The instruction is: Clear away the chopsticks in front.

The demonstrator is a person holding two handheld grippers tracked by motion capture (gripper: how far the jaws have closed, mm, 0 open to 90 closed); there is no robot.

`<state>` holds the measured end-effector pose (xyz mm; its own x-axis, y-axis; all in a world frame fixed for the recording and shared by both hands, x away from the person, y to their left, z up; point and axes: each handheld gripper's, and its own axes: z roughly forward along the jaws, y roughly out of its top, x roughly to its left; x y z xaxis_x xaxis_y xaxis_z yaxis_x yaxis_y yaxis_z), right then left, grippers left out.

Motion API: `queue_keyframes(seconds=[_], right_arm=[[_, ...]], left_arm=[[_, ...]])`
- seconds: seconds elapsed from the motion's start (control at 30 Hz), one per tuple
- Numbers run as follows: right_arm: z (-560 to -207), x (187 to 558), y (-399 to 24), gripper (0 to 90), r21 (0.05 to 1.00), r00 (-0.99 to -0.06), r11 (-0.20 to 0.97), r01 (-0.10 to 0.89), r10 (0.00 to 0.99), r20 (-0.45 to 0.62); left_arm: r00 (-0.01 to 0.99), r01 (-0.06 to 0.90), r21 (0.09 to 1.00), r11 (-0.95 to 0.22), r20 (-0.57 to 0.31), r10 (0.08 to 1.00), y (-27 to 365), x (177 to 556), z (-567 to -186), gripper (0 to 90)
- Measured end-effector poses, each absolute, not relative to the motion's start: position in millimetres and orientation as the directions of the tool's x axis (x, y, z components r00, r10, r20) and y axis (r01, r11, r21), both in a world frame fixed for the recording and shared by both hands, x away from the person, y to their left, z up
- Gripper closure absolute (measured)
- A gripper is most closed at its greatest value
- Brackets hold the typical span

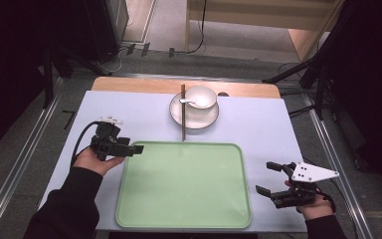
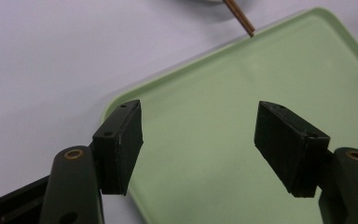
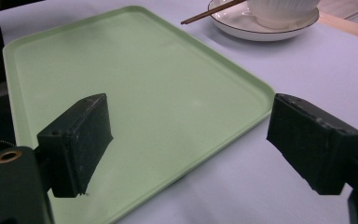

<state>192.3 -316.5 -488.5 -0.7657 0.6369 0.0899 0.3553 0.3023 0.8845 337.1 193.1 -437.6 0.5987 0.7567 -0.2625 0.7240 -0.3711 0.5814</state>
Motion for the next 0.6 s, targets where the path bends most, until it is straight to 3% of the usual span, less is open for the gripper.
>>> queue_keyframes(seconds=[0.27,0.6], right_arm=[[-488.1,191.9,-317.9,14.3,0.888,-0.763,0.296,0.352,0.641,0.088],[-487.7,191.8,-318.2,14.3,0.89,-0.764,0.292,0.349,0.639,0.09]], left_arm=[[0.649,0.692,0.587,-0.42,-0.252,0.718,168.1,357.8,-428.7,33.2],[0.631,0.705,0.578,-0.412,-0.246,0.736,136.7,391.3,-426.1,33.1]])
